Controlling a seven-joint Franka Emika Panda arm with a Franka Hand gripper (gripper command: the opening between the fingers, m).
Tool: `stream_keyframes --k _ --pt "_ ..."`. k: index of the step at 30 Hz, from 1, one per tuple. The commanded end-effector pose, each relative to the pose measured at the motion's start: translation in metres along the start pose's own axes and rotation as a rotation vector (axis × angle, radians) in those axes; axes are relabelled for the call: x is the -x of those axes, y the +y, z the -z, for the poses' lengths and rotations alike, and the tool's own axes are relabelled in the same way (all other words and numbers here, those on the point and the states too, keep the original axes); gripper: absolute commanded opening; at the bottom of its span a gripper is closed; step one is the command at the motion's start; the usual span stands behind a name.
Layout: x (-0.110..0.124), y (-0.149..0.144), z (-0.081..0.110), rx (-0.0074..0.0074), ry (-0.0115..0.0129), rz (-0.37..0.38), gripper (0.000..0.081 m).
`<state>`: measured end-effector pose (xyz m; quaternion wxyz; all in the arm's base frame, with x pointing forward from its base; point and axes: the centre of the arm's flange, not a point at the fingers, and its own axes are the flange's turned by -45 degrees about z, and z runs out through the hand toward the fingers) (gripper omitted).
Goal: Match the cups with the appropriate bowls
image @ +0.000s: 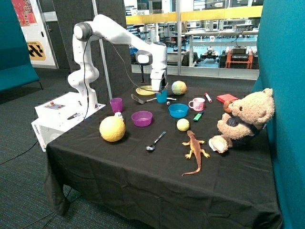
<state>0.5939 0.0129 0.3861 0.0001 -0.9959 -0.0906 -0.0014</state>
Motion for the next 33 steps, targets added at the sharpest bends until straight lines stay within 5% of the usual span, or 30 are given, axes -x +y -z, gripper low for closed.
stream_keyframes --k 1,10,33 --pt "-0.019 -0.001 0.005 0.0002 -0.0028 -0.075 0.0000" --pt "-0.024 0.013 0.001 0.0004 -0.0028 -0.226 0.0000" --pt "-0.065 0.002 0.007 0.0004 -0.0028 -0.254 0.0000"
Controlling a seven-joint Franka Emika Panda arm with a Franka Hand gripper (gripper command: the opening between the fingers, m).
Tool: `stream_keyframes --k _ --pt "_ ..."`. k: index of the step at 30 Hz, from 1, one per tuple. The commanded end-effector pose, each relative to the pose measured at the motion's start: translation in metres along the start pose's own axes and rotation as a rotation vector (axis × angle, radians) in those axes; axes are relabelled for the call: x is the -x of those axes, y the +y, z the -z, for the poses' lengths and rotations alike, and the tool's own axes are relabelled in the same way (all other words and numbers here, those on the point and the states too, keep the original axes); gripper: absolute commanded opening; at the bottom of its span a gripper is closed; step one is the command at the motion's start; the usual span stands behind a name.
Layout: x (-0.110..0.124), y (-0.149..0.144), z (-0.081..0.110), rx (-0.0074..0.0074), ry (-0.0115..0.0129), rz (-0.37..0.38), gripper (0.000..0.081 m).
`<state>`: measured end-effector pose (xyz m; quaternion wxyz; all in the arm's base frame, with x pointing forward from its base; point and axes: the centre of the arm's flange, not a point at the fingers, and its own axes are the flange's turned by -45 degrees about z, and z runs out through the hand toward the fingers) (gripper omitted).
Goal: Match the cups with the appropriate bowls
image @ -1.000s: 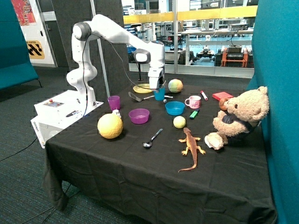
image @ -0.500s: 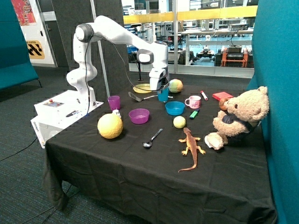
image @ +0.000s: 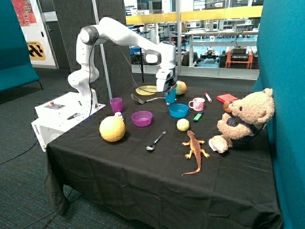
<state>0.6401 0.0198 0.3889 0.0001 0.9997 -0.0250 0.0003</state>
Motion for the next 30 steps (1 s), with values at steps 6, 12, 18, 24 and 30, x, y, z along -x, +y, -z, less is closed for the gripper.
stream_keyframes --k 6,12,18,24,30 --pt "-0.022 -0.001 0.001 -0.0001 -0.0006 -0.019 0.0000" --pt "-0.023 0.006 -0.005 -0.0001 -0.0006 -0.030 0.0000" --pt "-0.027 0.018 -0.007 -0.0001 -0.0006 -0.046 0.0000" --pt "-0.035 0.028 0.001 -0.0001 -0.0006 -0.049 0.0000" --pt "-0.043 0.031 0.009 -0.0001 -0.0006 -0.051 0.0000"
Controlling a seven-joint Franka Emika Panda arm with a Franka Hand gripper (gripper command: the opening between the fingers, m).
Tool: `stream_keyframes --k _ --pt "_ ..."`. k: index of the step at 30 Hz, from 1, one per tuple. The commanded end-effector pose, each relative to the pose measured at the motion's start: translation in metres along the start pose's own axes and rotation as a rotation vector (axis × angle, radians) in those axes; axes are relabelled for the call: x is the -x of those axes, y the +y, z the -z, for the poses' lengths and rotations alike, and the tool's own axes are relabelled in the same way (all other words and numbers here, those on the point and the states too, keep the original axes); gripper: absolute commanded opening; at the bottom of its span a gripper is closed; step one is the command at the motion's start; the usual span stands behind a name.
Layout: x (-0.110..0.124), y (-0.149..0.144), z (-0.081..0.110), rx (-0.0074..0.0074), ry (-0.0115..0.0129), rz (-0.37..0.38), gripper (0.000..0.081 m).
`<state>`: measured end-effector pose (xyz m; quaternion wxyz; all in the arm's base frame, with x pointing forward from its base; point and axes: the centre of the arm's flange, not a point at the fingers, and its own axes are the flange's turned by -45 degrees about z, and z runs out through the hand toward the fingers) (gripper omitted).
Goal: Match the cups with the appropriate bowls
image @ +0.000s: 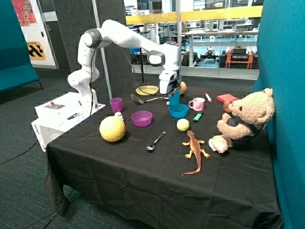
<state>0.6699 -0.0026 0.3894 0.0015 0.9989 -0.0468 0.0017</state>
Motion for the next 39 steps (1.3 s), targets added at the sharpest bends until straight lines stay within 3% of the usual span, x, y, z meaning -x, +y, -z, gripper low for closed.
stream_keyframes --k 1,9,18,26,38,39 --pt "-0.013 0.010 0.009 -0.0029 -0.0035 -0.005 0.0000" --pt "-0.014 0.013 -0.001 -0.0029 -0.0034 0.007 0.0000" --pt "-0.005 0.013 -0.037 -0.0029 -0.0034 0.022 0.0000" --pt "-0.007 0.008 -0.053 -0.0030 -0.0034 0.042 0.0000" --pt "-0.015 0.011 -0.059 -0.0030 -0.0034 0.050 0.0000" --pt "-0.016 0.011 -0.059 -0.0030 -0.0034 0.053 0.0030"
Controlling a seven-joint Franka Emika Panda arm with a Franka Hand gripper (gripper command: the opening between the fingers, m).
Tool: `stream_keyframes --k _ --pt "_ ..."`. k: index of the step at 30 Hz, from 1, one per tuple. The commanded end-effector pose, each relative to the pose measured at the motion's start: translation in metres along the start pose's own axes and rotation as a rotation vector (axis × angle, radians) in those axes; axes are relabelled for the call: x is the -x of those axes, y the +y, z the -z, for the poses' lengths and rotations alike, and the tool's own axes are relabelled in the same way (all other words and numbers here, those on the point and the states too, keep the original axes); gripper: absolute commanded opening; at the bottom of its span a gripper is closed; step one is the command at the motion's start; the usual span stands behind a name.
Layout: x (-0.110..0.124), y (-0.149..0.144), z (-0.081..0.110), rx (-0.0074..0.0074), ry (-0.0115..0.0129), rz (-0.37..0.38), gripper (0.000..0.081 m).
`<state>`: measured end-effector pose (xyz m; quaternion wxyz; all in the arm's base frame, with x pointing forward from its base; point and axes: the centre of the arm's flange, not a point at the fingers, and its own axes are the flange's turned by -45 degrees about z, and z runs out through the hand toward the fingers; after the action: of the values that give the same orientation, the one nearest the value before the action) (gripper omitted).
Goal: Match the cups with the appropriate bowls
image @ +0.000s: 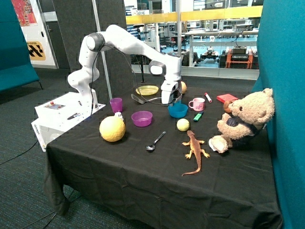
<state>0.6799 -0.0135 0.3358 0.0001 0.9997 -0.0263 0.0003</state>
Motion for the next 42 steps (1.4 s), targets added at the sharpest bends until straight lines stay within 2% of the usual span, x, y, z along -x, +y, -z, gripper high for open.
stream_keyframes --k 1,3,8,11,14,17,30,36,42 --pt "-0.006 0.002 -0.004 -0.0002 -0.0007 0.014 0.0077" --pt "-0.007 0.003 -0.002 -0.0002 -0.0007 0.019 0.0204" --pt "-0.009 0.005 0.003 -0.0002 -0.0007 0.032 0.0441" --pt "-0.010 0.006 0.006 -0.0002 -0.0007 0.034 0.0508" --pt "-0.009 0.009 0.010 -0.0002 -0.0007 0.045 0.0623" --pt "-0.006 0.013 0.010 -0.0002 -0.0007 0.047 0.0687" --pt "0.009 0.020 0.005 -0.0002 -0.0007 0.048 0.0750" --pt "0.017 0.020 0.012 -0.0002 -0.0007 0.057 0.0705" --pt "0.020 0.015 0.026 -0.0002 -0.0007 0.080 0.0676"
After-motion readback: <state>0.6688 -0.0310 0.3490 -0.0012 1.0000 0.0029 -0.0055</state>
